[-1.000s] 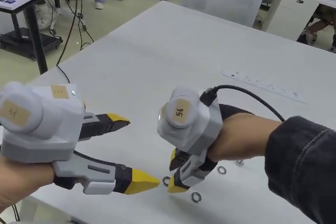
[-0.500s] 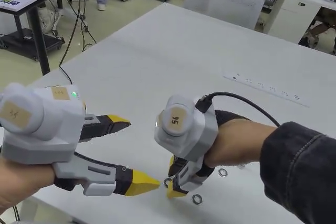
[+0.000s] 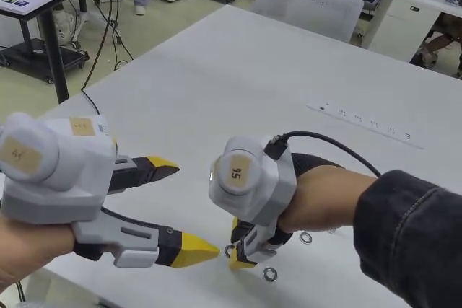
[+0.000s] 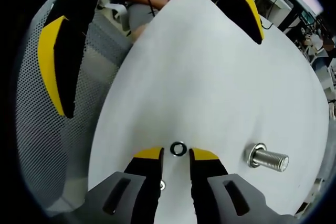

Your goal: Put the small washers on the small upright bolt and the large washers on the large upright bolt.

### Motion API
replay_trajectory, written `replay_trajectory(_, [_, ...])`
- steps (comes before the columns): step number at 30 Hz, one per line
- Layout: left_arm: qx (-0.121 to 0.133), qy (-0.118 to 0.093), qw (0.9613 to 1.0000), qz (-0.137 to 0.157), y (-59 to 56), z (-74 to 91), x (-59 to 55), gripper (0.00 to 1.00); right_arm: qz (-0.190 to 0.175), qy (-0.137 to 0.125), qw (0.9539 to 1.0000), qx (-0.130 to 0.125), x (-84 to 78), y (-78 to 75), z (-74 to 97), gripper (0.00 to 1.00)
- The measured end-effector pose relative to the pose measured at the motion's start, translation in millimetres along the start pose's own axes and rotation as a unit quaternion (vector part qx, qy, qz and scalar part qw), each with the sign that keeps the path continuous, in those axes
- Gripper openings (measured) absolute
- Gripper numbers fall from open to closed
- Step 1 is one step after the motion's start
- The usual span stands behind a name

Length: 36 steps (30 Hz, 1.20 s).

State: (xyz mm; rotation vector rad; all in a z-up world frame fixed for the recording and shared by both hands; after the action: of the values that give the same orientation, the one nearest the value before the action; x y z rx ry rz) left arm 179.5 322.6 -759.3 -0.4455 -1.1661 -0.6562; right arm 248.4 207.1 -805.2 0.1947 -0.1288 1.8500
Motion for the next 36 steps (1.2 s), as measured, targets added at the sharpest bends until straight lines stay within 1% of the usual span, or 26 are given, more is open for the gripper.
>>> replay_trajectory(6, [0.001, -0.001, 1.0, 0.0, 0.4, 0.0, 0.2, 0.79, 0.008, 0.001, 1.0, 0.002, 0.6, 0.4, 0.0, 0.19])
replay_trajectory(9, [0.001, 0.0, 1.0, 0.0, 0.6, 0.1, 0.1, 0.79, 0.012, 0.0, 0.9999, 0.0, 1.4, -0.3, -0.2, 0.16])
replay_trajectory(14, [0.002, -0.001, 1.0, 0.002, 1.3, 0.4, -0.3, 0.79, 0.015, 0.0, 0.9999, -0.001, 1.6, -1.7, -0.2, 0.15])
replay_trajectory(27, [-0.002, 0.001, 1.0, 0.001, 0.9, -2.7, -0.5, 0.79, 0.003, -0.006, 1.0, 0.002, 0.7, -3.2, 0.4, 0.13])
replay_trajectory(31, [-0.003, 0.002, 1.0, 0.001, 0.9, -3.5, -0.8, 0.79, -0.009, -0.013, 0.9999, 0.005, -0.1, -4.3, 0.5, 0.13])
replay_trajectory(36, [-0.006, 0.003, 1.0, 0.001, 0.6, -4.9, -1.4, 0.79, -0.01, -0.01, 0.9999, 0.004, -2.2, -4.1, 2.3, 0.13])
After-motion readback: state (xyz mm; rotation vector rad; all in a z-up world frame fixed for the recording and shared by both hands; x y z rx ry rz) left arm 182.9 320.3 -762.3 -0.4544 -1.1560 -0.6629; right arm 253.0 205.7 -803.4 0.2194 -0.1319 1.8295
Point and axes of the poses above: the centre of the closed fingertips' face, and the gripper's own axes: z roughly backward along the fingers, y roughly to its left, x roughly out of its top, the point moved 8 cm from there along z, roughly backward along the fingers, and after that the axes turned 7 degrees about -z, right-handed, at the moved point
